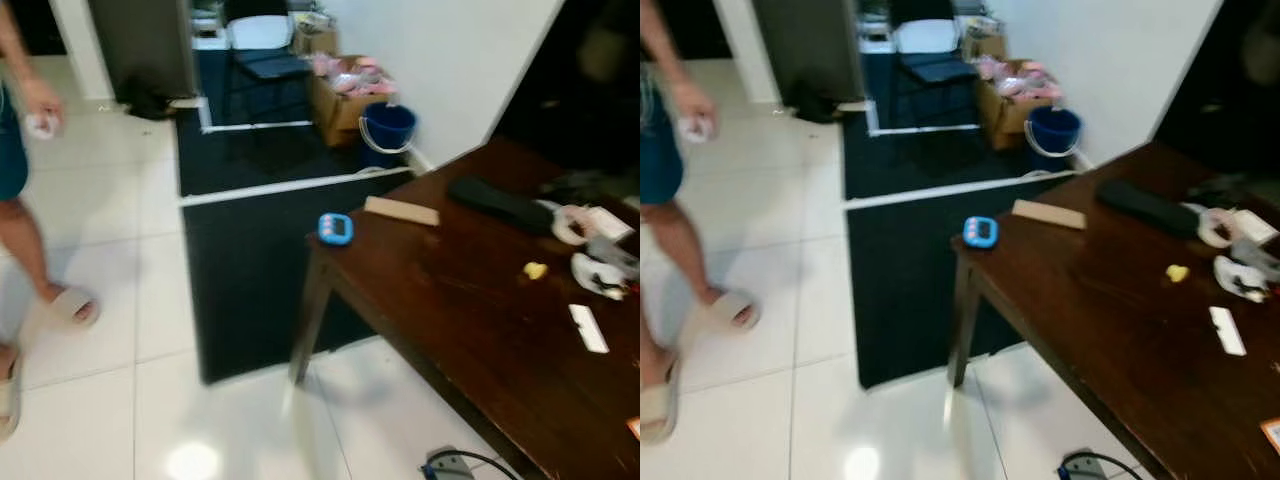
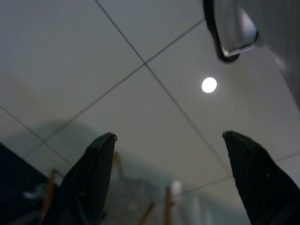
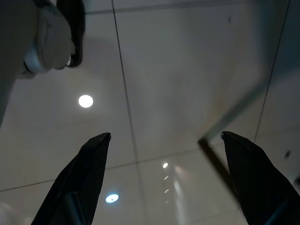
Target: Picking trash to rubbish bin
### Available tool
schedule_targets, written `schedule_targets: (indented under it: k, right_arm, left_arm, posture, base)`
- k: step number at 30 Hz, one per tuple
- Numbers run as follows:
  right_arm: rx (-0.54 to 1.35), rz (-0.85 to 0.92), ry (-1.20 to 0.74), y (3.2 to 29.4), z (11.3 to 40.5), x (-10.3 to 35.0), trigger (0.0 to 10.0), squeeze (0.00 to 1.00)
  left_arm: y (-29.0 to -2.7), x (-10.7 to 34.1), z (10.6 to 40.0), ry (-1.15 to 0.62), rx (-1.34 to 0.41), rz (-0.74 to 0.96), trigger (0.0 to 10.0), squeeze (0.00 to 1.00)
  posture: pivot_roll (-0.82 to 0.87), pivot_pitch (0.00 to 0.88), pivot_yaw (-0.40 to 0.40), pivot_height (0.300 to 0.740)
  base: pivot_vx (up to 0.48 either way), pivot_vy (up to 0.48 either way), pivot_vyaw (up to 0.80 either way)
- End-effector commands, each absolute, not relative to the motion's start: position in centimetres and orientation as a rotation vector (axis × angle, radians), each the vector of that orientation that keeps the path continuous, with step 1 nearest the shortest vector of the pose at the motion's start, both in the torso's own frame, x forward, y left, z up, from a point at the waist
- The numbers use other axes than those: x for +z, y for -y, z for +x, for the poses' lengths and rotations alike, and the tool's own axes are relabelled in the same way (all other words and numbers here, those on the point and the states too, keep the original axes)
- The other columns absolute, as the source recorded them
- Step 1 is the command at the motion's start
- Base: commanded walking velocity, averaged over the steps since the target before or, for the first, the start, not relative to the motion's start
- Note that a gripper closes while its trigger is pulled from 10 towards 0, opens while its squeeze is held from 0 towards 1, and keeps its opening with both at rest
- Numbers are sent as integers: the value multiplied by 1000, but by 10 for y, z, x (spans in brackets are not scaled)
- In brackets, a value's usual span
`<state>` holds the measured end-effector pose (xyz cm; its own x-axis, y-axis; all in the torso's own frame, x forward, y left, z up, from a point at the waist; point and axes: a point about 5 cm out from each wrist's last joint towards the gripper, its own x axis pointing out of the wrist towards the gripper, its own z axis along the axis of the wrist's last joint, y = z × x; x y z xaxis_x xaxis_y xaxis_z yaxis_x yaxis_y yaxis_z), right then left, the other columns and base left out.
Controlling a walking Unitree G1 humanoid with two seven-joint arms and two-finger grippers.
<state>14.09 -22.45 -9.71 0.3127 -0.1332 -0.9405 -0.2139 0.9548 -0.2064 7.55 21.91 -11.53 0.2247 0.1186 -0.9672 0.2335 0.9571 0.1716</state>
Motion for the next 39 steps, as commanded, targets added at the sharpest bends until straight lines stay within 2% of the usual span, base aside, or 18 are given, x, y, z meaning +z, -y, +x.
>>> schedule_targets:
  k: [1, 18, 39]
  right_arm:
    - [53, -325, -1296, 227, 132, -99, 10000, 0]
    - [-24, -296, -1360, 243, 120, -99, 10000, 0]
    - [-45, -255, -1357, 241, 122, -99, 10000, 0]
  left_arm:
    - [-213, -114, 84, -1313, -90, 290, 10000, 0]
    - [-212, -114, 88, -1307, -96, 294, 10000, 0]
    - [-212, -114, 89, -1307, -105, 303, 10000, 0]
  posture:
    - [108, 96, -52, 740]
    - [102, 93, -49, 740]
    - [100, 93, -51, 740]
  base:
    - [0, 0, -800]
    - [0, 0, -800]
    - [0, 0, -800]
